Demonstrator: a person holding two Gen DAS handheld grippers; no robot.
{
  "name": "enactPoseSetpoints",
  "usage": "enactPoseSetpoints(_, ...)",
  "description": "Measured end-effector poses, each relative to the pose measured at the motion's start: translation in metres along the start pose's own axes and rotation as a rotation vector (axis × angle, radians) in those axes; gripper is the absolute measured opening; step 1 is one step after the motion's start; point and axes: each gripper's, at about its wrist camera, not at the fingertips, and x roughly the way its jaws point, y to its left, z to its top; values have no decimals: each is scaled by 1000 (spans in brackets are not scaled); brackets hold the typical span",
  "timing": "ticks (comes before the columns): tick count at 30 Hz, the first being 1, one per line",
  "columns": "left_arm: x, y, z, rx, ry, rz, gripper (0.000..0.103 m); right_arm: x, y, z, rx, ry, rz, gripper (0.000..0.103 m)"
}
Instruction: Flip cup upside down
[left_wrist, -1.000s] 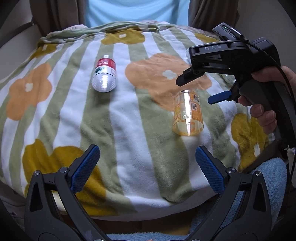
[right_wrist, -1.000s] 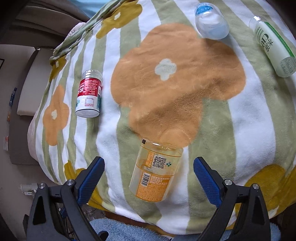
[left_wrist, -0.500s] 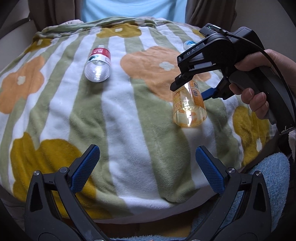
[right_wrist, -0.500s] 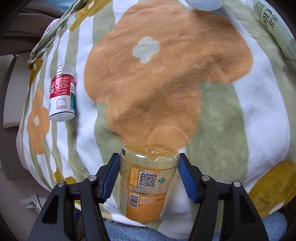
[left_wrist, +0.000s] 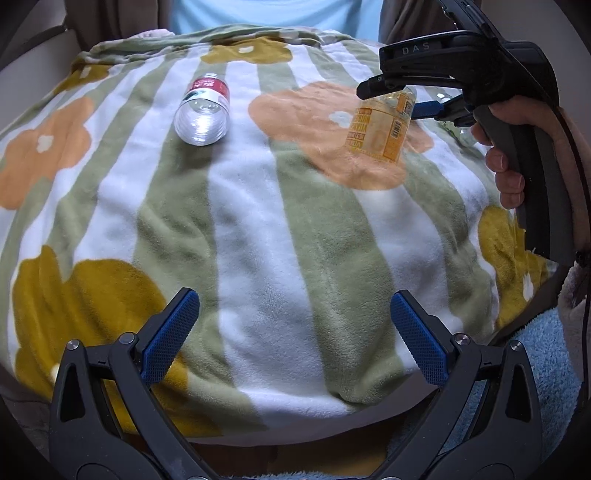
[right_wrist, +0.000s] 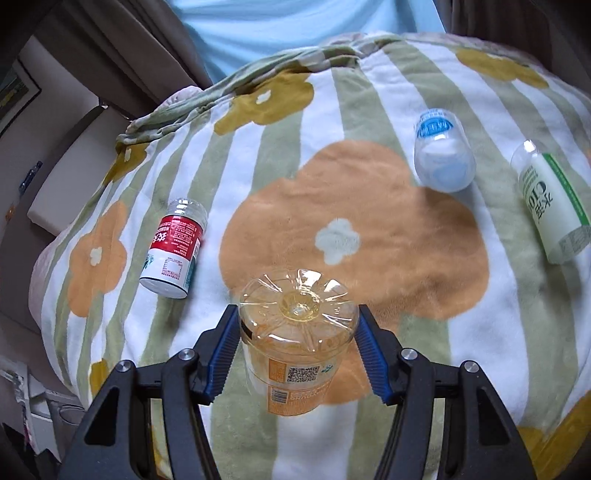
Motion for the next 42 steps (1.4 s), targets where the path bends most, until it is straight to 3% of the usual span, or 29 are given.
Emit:
enactPoseSetpoints(6,1,12,1,-50,-17,-2,103,-10,29,-32,-324,-229,-76,57)
enactPoseSetpoints(9,4,13,1,-56,-10,-4,103,-6,35,-49,-397,-285,-90,57)
enactPoseSetpoints(27,9,10,1,-32,2,-4,103,-4,26,-83,-475,-303,-79,57)
enactPoseSetpoints(35,9,10,0,-27,8,1,103,-3,25,-82,-461,-312,-74,58)
enactPoseSetpoints(37,10,9,0,-28,8,-1,103,-2,25,-82,-460,-306,-61,64)
enactPoseSetpoints(40,10,9,0,-28,8,0,103,-2,26,-80,-450,-315,-50,89)
enactPoseSetpoints(42,9,9,0,-27,8,-1,103,-3,25,-79,-434,-327,-43,93)
